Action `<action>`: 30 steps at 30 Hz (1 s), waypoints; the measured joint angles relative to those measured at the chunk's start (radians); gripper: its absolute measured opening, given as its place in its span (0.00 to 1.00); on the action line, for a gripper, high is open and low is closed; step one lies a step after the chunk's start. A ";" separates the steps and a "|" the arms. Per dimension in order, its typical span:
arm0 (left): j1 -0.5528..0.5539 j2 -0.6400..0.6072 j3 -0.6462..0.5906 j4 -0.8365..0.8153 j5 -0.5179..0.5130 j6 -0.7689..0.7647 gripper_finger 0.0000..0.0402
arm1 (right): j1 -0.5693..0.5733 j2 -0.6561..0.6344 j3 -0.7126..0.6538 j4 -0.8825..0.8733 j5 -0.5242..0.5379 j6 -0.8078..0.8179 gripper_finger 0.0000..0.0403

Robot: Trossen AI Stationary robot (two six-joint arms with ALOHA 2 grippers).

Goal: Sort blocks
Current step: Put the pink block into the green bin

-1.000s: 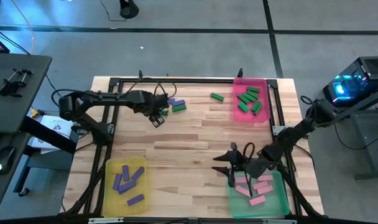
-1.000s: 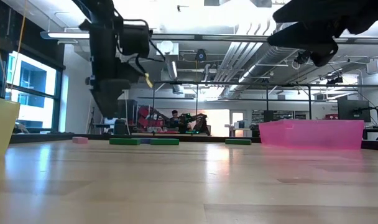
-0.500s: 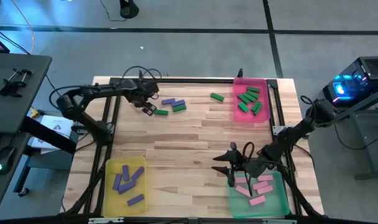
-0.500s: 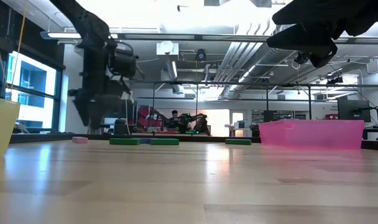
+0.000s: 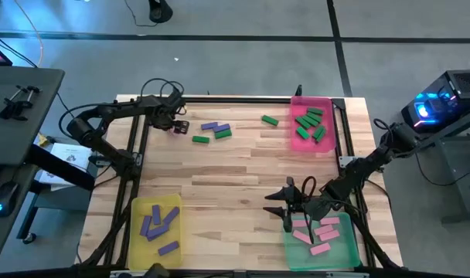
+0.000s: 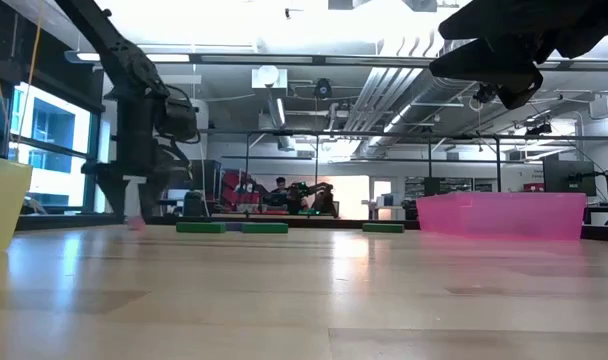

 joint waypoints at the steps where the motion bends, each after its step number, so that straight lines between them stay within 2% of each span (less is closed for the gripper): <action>1: 0.008 0.002 -0.009 0.031 0.005 -0.006 0.61 | 0.000 0.000 0.000 0.000 -0.001 0.000 0.42; 8: 0.036 0.005 -0.029 0.127 -0.001 -0.079 0.61 | 0.000 0.000 0.000 0.000 -0.032 0.018 0.42; 15: 0.018 0.021 -0.029 0.103 0.032 0.026 0.57 | 0.008 0.000 0.000 0.000 -0.035 0.019 0.42; 20: -0.031 0.046 -0.025 0.101 0.040 0.048 0.40 | 0.014 0.000 0.000 0.000 -0.035 0.019 0.42; 25: -0.120 0.045 -0.026 0.094 0.036 0.049 0.11 | 0.016 0.000 0.000 0.000 -0.035 0.028 0.42; 26: -0.140 0.042 -0.026 0.090 0.038 0.049 0.07 | 0.020 0.000 0.000 0.000 -0.035 0.028 0.42; 30: -0.244 0.033 -0.016 0.054 0.041 0.029 0.08 | 0.050 -0.002 0.000 0.000 0.020 0.031 0.42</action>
